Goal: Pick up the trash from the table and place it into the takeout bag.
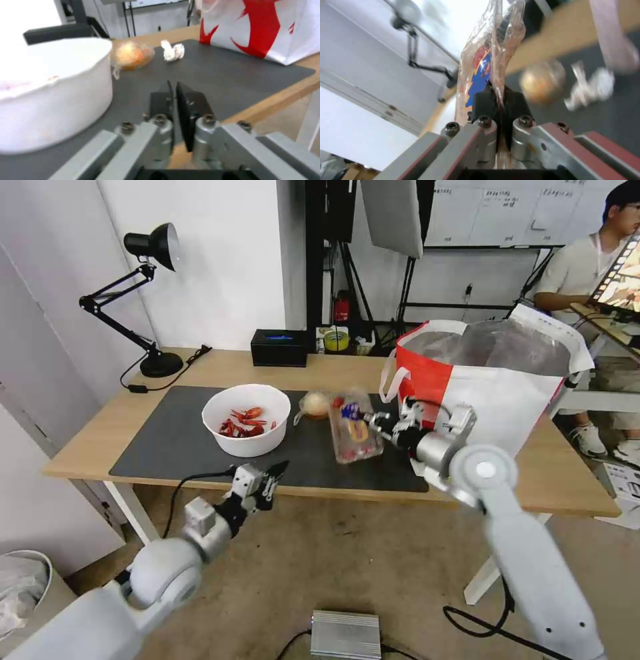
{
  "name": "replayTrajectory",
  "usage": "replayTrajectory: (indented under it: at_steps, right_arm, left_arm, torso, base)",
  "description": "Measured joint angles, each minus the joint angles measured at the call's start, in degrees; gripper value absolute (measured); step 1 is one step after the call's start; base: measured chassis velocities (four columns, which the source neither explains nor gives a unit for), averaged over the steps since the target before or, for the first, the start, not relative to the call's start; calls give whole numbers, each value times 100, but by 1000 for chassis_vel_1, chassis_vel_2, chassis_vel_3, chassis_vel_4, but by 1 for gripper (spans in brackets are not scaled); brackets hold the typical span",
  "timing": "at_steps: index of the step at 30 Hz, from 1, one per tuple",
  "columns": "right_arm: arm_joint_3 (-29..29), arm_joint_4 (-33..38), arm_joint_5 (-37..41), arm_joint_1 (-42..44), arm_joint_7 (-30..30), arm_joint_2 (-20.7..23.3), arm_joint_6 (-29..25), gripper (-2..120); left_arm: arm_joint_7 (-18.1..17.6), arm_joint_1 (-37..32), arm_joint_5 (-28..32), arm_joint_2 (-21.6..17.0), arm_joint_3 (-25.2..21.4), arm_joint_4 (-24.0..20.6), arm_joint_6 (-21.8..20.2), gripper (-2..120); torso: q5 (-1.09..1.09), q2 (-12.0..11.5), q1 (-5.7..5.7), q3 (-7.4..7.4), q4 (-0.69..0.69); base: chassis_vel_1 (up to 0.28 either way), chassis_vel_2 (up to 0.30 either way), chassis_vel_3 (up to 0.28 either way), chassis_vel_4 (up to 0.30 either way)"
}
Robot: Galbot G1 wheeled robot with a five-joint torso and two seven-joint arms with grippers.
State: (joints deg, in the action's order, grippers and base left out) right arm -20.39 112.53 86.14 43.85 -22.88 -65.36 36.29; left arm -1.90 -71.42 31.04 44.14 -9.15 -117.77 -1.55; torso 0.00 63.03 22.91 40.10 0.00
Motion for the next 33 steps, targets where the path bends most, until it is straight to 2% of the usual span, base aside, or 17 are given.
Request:
replayTrajectory:
  at_steps: [2,3,6,7,10,11,12,14,15,18,22,23,25,32,33]
  right_arm:
    - [-86,179,62,-154,-72,126,-96,0]
    - [-86,179,62,-154,-72,126,-96,0]
    - [-253,348,177,-514,-267,426,-275,0]
    - [-253,348,177,-514,-267,426,-275,0]
    - [-415,351,334,-769,-401,750,-395,0]
    - [-415,351,334,-769,-401,750,-395,0]
    - [-491,285,421,-896,-454,901,-441,0]
    - [-543,152,483,-1075,-490,1094,-494,0]
    - [-543,152,483,-1075,-490,1094,-494,0]
    - [-553,-148,491,-1399,-505,1435,-540,0]
    - [-558,-293,344,-1491,-495,1622,-545,0]
    - [-552,-416,107,-1510,-420,1791,-560,0]
    - [-530,-534,-265,-1466,-248,1976,-639,0]
    - [-469,-737,-1070,-1272,143,2108,-824,0]
    - [-402,-830,-1441,-1154,349,2124,-922,0]
  left_arm:
    - [4,-287,-70,70,-197,-57,44,25]
    - [4,-287,-70,70,-197,-57,44,25]
    - [5,-613,-164,138,-478,-111,134,41]
    - [5,-613,-164,138,-478,-111,134,41]
    - [5,-766,-192,188,-646,-156,189,55]
    - [5,-766,-192,188,-646,-156,189,55]
    - [7,-834,-206,222,-711,-180,199,62]
    - [24,-959,-238,286,-800,-205,220,70]
    - [24,-959,-238,286,-800,-205,220,70]
    - [88,-1115,-302,367,-912,-234,261,85]
    - [97,-1127,-306,372,-923,-241,266,92]
    - [101,-1126,-305,364,-928,-251,268,98]
    - [104,-1117,-302,347,-930,-254,273,100]
    - [107,-1124,-306,381,-896,-275,289,100]
    - [108,-1137,-326,406,-888,-289,295,100]
  torso:
    - [0,0,0,0,0]
    - [0,0,0,0,0]
    - [0,0,0,0,0]
    - [0,0,0,0,0]
    - [0,0,0,0,-1]
    - [0,0,0,0,-1]
    - [1,0,0,0,-1]
    - [0,0,0,0,-1]
    - [0,0,0,0,-1]
    - [0,0,0,0,2]
    - [0,0,0,0,1]
    - [1,0,1,0,-1]
    - [1,0,0,0,-1]
    - [0,0,1,0,-1]
    - [2,0,0,1,-1]
  base:
    - [0,0,0,0]
    - [0,0,0,0]
    - [0,0,0,0]
    - [0,0,0,0]
    - [0,0,0,0]
    - [0,0,0,0]
    - [0,0,0,0]
    - [0,0,0,0]
    - [0,0,0,0]
    - [0,0,0,0]
    - [0,0,0,0]
    - [0,0,0,0]
    - [0,0,0,0]
    - [0,0,0,0]
    - [0,0,0,0]
